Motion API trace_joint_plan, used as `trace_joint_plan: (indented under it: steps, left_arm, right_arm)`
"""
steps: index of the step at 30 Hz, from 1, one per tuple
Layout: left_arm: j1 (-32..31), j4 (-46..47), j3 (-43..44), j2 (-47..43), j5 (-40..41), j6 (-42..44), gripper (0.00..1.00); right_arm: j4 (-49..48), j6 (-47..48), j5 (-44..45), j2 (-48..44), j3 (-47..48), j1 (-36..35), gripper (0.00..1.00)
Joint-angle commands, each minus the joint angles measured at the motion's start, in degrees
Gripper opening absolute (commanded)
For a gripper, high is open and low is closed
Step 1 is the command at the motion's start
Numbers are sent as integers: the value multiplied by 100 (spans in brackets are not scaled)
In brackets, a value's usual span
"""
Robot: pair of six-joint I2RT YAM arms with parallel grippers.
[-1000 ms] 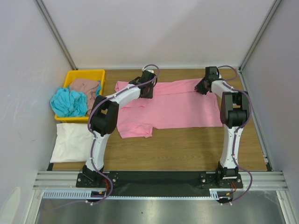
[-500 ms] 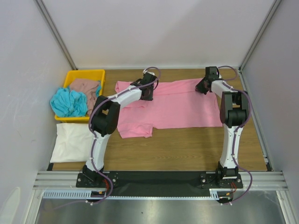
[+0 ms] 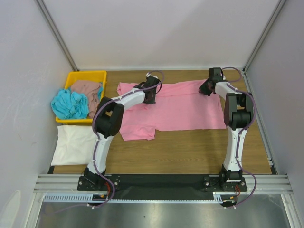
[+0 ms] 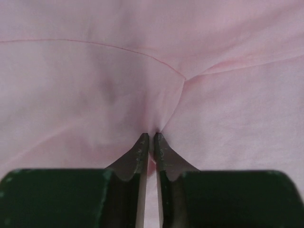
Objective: Fold and stack the t-shirts
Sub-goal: Fold the tshirt
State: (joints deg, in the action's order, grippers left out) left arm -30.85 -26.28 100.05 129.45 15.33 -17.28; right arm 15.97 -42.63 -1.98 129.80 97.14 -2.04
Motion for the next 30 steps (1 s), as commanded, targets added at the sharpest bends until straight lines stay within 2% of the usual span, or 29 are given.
trace_joint_plan:
  steps: [1, 3, 14, 30]
  left_arm:
    - [-61, -8, 102, -16, 136, -48, 13]
    - [-61, -8, 111, -51, 145, -48, 0]
    - [-53, -272, 67, -701, -65, 84, 0]
    - [62, -466, -187, -991, -478, -127, 0]
  right_arm:
    - [-15, 0, 13, -332, 208, 29, 0]
    - [-15, 9, 13, -358, 217, 37, 0]
    - [91, 27, -13, -534, 182, 64, 0]
    - [214, 62, 22, -807, -213, 116, 0]
